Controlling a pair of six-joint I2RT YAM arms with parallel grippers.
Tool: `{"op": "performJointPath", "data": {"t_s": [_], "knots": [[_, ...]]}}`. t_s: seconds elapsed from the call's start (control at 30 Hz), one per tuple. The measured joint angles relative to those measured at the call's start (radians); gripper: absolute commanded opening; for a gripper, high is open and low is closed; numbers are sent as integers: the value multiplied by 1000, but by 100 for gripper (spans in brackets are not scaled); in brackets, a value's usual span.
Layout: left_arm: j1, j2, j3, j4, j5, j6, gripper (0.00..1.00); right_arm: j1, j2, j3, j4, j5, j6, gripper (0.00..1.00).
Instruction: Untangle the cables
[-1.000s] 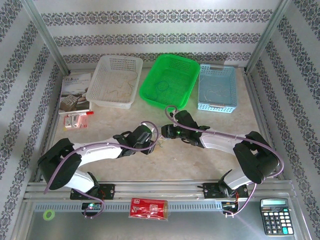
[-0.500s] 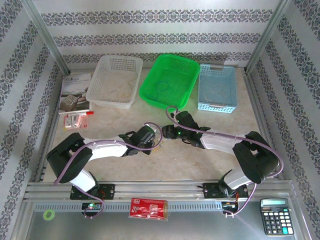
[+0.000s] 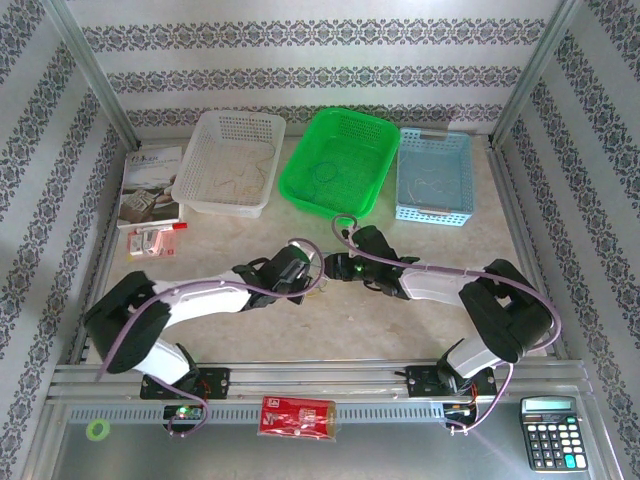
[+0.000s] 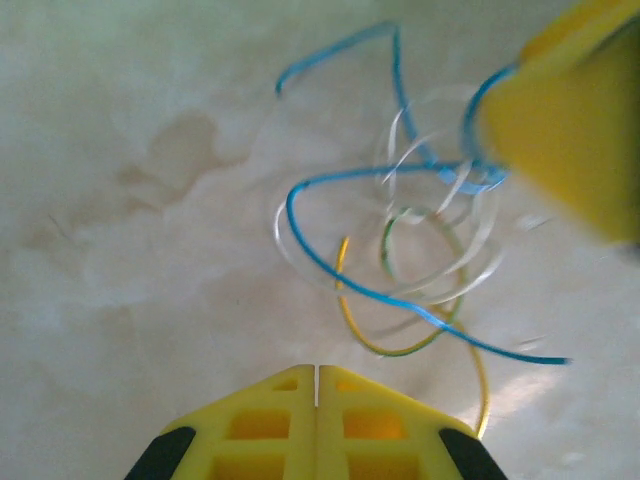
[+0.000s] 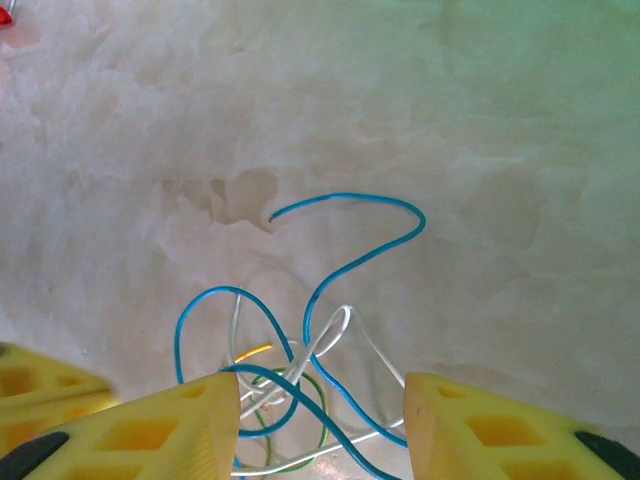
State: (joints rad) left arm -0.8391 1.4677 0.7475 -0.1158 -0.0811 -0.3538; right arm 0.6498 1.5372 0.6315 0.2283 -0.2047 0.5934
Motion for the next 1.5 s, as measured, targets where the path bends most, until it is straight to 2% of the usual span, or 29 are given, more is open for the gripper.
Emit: {"op": "performJointPath", "data": {"t_s": [0.27, 0.6, 0.83, 1.1, 1.27, 1.5], "knots": [[0, -229, 104, -71, 27, 14, 0, 0, 54, -28, 56, 5, 23, 45], [1, -379, 168, -111, 61, 14, 0, -13, 87, -53, 119, 5, 49, 43], [3, -431, 223, -109, 94, 13, 0, -13, 92, -58, 137, 5, 66, 43], [3, -420, 248, -108, 119, 10, 0, -38, 82, -70, 150, -24, 71, 44], [3, -381, 241, -106, 122, 10, 0, -95, 7, -106, 122, -20, 56, 53], [9, -362, 223, -101, 123, 10, 0, -143, -227, -147, 26, -6, 2, 59]]}}
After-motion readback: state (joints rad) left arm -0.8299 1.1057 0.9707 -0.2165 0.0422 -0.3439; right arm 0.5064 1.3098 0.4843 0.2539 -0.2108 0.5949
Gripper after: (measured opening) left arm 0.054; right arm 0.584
